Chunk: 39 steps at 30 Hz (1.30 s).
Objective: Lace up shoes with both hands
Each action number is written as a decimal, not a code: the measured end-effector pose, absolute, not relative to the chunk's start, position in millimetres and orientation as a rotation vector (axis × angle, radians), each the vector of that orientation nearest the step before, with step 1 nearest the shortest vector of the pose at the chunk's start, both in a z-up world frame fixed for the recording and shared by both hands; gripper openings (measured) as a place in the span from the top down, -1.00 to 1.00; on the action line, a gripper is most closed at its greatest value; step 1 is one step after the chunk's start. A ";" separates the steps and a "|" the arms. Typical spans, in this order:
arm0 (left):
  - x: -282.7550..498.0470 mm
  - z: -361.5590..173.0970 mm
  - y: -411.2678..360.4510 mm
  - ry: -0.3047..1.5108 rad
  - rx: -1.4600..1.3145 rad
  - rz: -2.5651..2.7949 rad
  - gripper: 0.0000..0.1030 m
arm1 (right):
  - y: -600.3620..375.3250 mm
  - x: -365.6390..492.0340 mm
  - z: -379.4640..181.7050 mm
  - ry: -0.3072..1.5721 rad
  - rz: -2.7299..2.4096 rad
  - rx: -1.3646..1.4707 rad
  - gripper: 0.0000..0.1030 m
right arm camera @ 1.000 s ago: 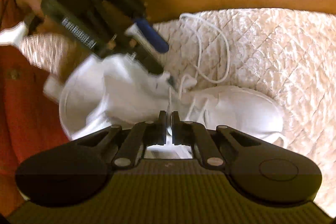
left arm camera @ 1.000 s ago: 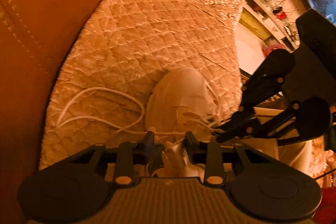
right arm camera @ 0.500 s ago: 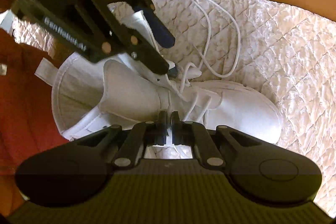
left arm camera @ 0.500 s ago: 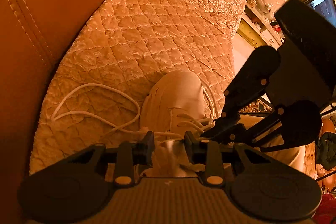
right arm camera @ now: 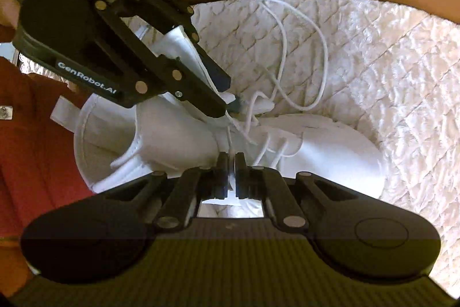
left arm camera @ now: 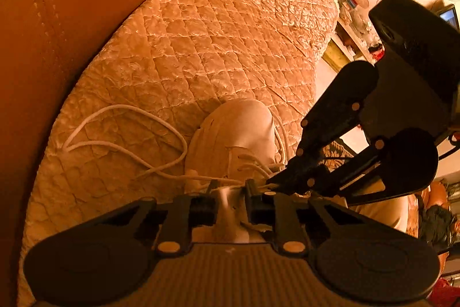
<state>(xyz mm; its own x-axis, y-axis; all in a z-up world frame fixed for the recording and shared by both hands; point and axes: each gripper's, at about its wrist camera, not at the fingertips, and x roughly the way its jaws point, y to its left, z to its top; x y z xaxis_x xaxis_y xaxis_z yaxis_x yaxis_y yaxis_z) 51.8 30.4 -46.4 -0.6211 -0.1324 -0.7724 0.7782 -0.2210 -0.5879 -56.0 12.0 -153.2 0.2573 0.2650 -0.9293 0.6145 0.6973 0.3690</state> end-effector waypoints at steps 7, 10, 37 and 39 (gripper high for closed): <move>58.9 -51.3 31.8 1.470 0.732 -1.861 0.60 | 12.3 -54.6 -158.2 1.336 -0.272 0.844 0.87; 60.1 -51.7 32.9 1.477 0.718 -1.859 0.61 | 8.2 -52.0 -160.8 1.332 -0.278 0.856 0.87; 68.1 -55.3 37.8 1.566 0.614 -1.894 0.58 | 9.1 -58.2 -167.9 1.087 -0.384 0.998 0.87; 67.8 -51.6 38.0 1.546 0.627 -1.932 0.52 | 9.4 -62.8 -169.2 1.060 -0.402 1.026 0.86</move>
